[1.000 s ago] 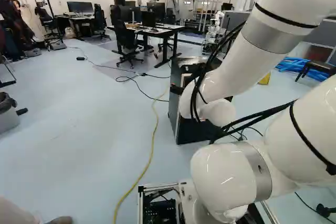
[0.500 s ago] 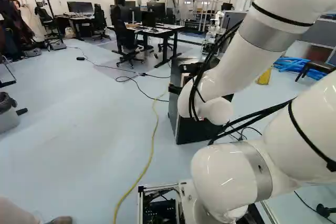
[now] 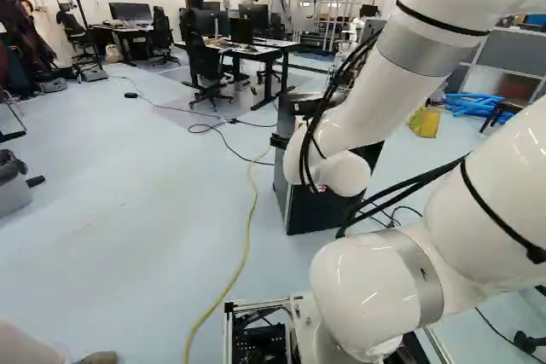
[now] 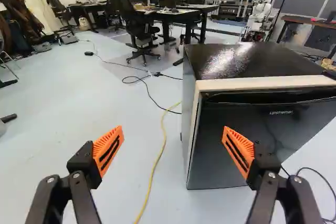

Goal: Grab a drink from the fridge

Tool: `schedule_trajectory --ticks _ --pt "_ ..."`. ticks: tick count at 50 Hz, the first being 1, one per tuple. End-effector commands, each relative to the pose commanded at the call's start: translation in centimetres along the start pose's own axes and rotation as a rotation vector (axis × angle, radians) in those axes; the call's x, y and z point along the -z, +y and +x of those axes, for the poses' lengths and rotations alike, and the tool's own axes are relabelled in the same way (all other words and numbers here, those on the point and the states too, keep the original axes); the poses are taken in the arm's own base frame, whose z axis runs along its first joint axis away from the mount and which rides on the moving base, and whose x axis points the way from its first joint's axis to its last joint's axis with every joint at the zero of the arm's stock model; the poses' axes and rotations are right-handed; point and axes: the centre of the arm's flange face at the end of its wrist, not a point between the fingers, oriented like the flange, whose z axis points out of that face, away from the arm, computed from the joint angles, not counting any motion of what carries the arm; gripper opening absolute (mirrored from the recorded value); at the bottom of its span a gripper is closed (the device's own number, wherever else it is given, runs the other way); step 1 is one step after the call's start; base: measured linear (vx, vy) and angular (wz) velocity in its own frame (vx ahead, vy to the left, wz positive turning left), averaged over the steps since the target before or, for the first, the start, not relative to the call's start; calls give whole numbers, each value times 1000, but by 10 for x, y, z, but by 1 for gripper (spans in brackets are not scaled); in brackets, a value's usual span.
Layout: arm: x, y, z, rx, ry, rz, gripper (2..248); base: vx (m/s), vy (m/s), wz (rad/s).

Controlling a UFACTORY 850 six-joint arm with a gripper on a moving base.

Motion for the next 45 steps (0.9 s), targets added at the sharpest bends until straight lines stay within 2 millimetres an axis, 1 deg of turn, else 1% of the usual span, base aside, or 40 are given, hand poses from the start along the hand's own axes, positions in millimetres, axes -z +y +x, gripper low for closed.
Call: schedule_trajectory --ticks 34,45 --pt "-20 -15 9 -63 -10 -39 247 0 0 0" --pt "-32 -20 6 -85 -32 -63 247 0 0 0"
